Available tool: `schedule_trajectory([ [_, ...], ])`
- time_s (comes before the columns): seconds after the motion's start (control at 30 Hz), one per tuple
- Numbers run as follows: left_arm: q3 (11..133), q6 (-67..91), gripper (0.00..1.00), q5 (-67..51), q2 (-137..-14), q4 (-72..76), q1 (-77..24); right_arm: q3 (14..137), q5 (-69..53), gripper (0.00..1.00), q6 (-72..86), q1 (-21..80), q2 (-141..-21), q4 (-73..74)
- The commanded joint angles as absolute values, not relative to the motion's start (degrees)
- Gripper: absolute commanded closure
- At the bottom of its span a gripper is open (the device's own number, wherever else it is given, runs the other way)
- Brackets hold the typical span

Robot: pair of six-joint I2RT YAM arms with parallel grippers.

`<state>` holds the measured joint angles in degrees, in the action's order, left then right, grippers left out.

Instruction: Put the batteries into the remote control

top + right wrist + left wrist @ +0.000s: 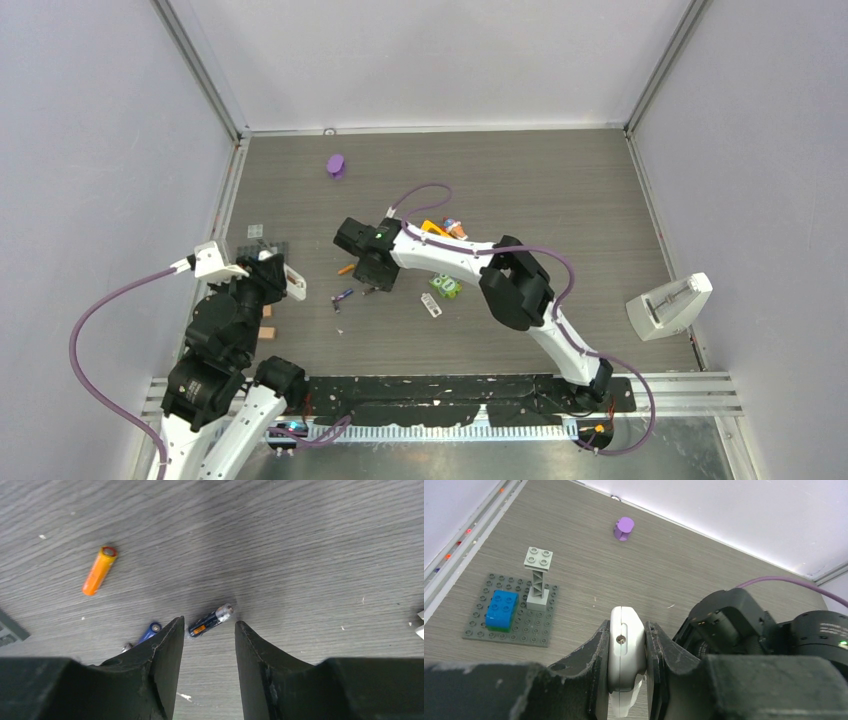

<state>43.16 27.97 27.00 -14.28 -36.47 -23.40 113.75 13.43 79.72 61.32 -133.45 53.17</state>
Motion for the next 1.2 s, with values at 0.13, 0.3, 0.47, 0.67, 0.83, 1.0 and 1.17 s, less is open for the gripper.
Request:
schedule_trajectory([
  [0.13, 43.9, 26.8, 1.00, 29.0, -13.0, -35.4, -23.4, 118.5, 15.9, 0.54, 84.3, 61.6, -135.9, 57.8],
  [0.3, 43.6, 26.4, 1.00, 29.6, -13.1, -34.4, -23.4, 119.3, 15.0, 0.61, 84.5, 61.3, -137.2, 59.0],
  [0.47, 43.1, 26.1, 1.00, 30.1, -13.3, -33.6, -23.4, 120.0, 14.6, 0.66, 83.6, 61.1, -138.4, 60.7],
  [0.67, 43.0, 26.3, 1.00, 29.2, -13.7, -33.4, -23.4, 120.0, 15.9, 0.77, 80.5, 61.2, -138.3, 61.7],
  [0.83, 43.2, 27.2, 1.00, 27.2, -14.3, -34.4, -23.4, 113.8, 19.2, 0.94, 71.9, 61.3, -131.3, 53.1],
  [1.0, 43.3, 27.8, 1.00, 18.9, -16.0, -34.4, -23.4, 99.6, 24.8, 0.95, 60.6, 61.1, -118.4, 37.1],
  [1.17, 46.2, 28.1, 1.00, 4.3, -20.9, -36.5, -23.4, 84.1, 24.8, 0.95, 44.6, 60.7, -100.1, 21.6],
])
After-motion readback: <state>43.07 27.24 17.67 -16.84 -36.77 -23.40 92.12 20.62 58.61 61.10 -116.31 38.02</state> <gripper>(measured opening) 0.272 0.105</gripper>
